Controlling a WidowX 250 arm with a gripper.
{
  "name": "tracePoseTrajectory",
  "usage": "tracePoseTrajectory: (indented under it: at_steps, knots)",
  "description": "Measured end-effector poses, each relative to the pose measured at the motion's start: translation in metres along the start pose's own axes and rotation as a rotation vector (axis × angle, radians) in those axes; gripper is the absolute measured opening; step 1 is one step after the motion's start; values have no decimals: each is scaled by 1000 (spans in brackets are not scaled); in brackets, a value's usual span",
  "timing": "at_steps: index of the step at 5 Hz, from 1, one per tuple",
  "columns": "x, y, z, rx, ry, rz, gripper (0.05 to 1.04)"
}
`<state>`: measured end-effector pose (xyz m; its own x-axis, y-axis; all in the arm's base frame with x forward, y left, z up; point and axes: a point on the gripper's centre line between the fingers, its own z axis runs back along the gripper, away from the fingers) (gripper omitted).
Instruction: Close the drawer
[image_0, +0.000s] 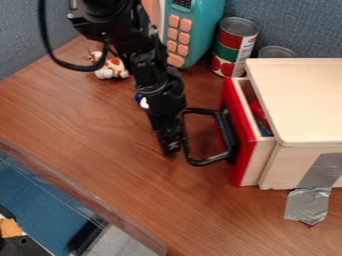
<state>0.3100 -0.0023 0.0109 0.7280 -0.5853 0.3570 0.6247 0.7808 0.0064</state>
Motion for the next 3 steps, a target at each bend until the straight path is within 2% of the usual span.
tracePoseTrajectory:
  at_steps: [2, 3]
  knots:
    - [25, 7, 3, -24, -55, 31, 999]
    - [28, 2, -1, -97, -76, 30, 999]
